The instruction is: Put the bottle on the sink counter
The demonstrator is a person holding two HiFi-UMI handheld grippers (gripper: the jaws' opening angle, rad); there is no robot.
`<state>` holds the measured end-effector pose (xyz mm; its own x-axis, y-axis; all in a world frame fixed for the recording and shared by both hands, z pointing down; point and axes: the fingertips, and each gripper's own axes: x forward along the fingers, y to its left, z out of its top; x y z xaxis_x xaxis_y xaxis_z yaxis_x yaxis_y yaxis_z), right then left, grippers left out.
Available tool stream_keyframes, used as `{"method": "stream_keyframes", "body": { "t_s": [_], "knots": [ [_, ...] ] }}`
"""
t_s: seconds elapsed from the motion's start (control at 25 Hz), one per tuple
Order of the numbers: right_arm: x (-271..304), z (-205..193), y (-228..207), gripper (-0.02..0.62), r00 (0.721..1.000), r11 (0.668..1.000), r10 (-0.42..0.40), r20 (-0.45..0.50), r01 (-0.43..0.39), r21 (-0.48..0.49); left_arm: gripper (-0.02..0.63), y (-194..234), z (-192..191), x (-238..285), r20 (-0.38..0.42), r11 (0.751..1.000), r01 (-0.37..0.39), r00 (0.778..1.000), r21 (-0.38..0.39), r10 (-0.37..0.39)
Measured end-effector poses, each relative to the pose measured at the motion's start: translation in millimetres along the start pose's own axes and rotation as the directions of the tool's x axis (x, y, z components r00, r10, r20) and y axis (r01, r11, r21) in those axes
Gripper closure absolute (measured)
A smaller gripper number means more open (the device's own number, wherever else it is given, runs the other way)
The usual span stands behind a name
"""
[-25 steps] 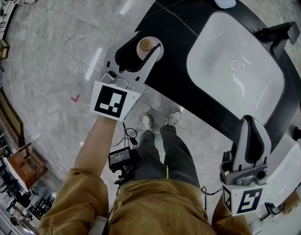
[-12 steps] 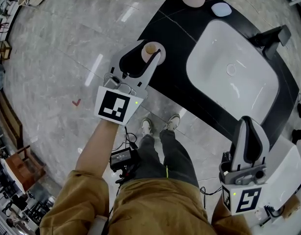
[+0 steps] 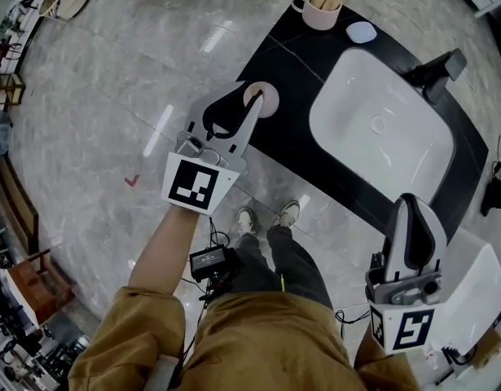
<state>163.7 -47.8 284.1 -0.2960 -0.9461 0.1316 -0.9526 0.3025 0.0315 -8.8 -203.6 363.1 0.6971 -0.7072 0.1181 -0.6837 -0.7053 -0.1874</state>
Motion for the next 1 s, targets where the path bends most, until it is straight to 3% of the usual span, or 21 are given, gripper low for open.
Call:
{"method": "stream_keyframes", "body": {
  "t_s": [0.28,0.56,0.84,1.0],
  "knots": [
    [-11,16,8,0.589,1.0,1.0,-0.008,0.019,0.009,-0.025,0.599,6,18,-18,0.019,1.0,-0.017,1.0,0.013,0.017],
    [-21,33,15,0.589,0.999,0.998,-0.024,0.04,0.026,-0.052,0.603,12,28,-43,0.009,0.999,-0.043,0.999,-0.002,0.043],
    [-33,45,23,0.589,0.998,0.997,-0.04,0.053,0.043,-0.071,0.603,11,43,-66,-0.004,0.996,-0.05,0.999,-0.069,0.05],
    [-39,54,26,0.589,0.997,0.995,-0.049,0.065,0.055,-0.083,0.603,13,47,-78,-0.023,0.998,-0.041,0.999,-0.045,0.04]
  ]
}}
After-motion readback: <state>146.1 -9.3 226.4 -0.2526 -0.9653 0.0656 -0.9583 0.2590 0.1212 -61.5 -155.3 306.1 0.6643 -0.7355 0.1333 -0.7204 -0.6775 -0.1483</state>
